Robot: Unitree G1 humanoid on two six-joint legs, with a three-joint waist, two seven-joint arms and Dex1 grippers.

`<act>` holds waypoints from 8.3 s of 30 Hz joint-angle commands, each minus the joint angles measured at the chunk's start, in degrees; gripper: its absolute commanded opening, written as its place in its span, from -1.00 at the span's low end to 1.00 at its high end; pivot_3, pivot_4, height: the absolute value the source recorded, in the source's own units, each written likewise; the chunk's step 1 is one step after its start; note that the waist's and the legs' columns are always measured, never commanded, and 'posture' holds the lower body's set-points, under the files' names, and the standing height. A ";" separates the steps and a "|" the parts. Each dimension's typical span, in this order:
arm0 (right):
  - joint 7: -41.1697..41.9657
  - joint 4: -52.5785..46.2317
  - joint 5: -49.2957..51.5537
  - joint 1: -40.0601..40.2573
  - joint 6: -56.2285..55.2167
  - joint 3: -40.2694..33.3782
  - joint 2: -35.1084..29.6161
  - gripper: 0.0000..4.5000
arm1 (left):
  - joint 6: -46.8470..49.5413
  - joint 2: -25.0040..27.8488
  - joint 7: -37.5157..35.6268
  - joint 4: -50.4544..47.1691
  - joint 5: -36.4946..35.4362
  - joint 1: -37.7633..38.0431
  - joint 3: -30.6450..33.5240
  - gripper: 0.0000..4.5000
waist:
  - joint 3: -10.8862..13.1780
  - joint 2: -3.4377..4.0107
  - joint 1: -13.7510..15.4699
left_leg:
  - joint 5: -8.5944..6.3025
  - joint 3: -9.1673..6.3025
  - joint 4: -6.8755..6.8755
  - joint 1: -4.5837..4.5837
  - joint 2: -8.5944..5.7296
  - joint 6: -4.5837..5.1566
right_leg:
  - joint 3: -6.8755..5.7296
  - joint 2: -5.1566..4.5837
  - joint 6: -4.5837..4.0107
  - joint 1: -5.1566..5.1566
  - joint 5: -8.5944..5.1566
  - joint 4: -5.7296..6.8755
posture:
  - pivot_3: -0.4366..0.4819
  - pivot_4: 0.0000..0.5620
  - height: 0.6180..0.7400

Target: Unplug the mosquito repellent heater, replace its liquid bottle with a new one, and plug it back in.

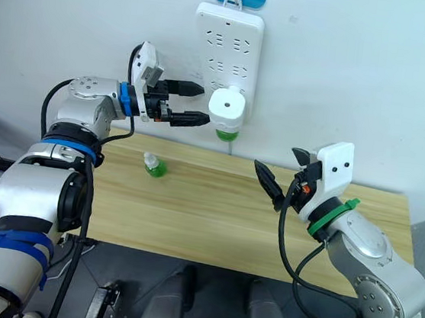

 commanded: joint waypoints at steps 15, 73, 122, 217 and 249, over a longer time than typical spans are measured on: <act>0.39 -1.10 0.54 -1.33 -0.31 0.45 0.07 1.00 | -0.76 -2.40 0.26 -2.36 -1.47 -6.54 3.93 0.20 | 0.08 0.07 -1.26 | 0.03 -0.66 0.45 -0.13 -0.07 -0.04 | -0.59 0.00 -0.01 0.08 -0.02 0.72 | -0.44 0.32 1.00; -9.96 7.34 -30.06 -20.77 2.98 17.48 15.42 0.35 | 13.60 -5.45 3.34 -20.02 -4.64 3.53 3.32 -0.42 | 0.08 0.08 -2.62 | 0.05 -0.77 0.44 -0.13 -0.10 -0.07 | -0.70 -0.03 -0.09 0.03 -0.04 0.91 | -0.39 0.29 1.00; -32.27 13.86 38.77 -7.33 -6.21 -18.64 29.84 0.35 | 15.16 -23.82 32.77 -71.22 -8.96 41.54 -12.91 0.99 | -0.53 0.17 -4.14 | 0.66 -0.67 -0.32 0.16 -0.08 -0.29 | -0.76 -0.01 -0.42 0.16 0.18 0.91 | -0.33 0.02 1.00; 24.76 57.68 50.54 -26.69 38.16 5.13 -24.47 0.33 | 88.62 -13.78 31.35 -56.22 -58.86 33.63 4.99 0.45 | -0.60 0.20 -2.25 | 0.67 -1.22 0.39 0.08 -0.10 -0.16 | -1.24 0.00 -0.38 0.43 0.16 1.25 | -0.15 0.01 1.00; 31.52 66.84 37.42 -31.91 40.56 -0.74 -19.94 0.33 | -57.36 -7.51 40.34 -43.25 23.46 35.30 -17.20 0.98 | -0.67 0.32 0.06 | 0.55 -0.96 0.33 0.11 -0.20 0.03 | -1.04 -0.17 -0.48 0.61 0.21 0.86 | -0.15 0.03 1.00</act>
